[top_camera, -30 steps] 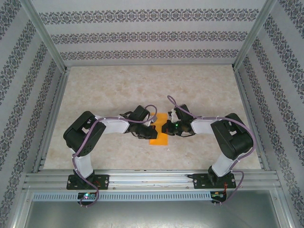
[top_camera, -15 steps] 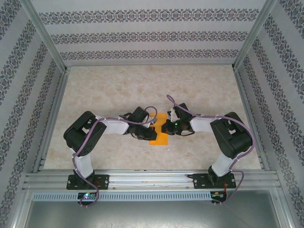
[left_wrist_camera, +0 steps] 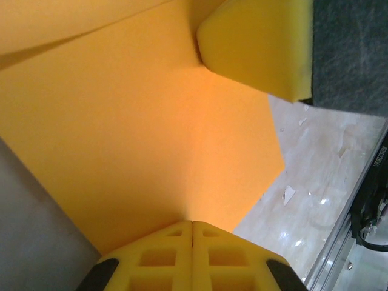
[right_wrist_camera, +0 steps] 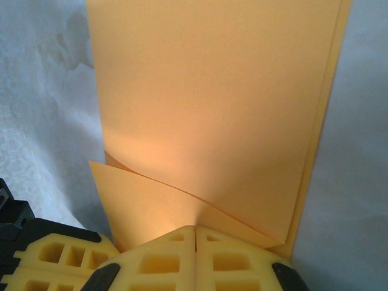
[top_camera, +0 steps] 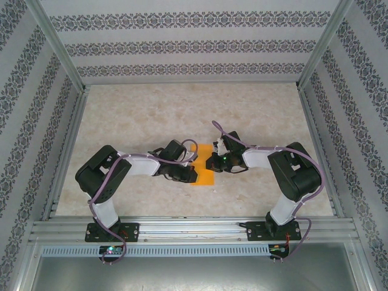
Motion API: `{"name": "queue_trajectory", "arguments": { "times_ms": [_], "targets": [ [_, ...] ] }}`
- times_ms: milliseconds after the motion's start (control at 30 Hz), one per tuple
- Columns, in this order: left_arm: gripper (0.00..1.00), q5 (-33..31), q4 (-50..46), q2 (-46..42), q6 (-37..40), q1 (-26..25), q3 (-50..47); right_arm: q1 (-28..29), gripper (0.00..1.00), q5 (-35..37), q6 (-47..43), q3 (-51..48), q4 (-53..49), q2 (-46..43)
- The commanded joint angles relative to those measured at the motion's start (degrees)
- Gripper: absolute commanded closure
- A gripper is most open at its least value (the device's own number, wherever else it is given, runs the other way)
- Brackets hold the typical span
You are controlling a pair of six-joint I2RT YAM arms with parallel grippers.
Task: Fold a paper plane with a square sheet of paper (fold left side to right side)
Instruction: Fold the triangle a second time at the center of the table.
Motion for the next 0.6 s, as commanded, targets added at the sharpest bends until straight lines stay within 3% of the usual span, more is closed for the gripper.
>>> {"name": "queue_trajectory", "arguments": {
  "times_ms": [0, 567],
  "targets": [
    [0.99, 0.61, -7.64, -0.46, 1.37, -0.39, -3.81, -1.08, 1.0, 8.34, -1.36, -2.07, -7.18, 3.92],
    [0.99, 0.28, -6.46, -3.77, -0.27, -0.94, -8.9, -0.93, 1.0, 8.08, -1.45, -1.63, -7.45, 4.34]
  ]
}}
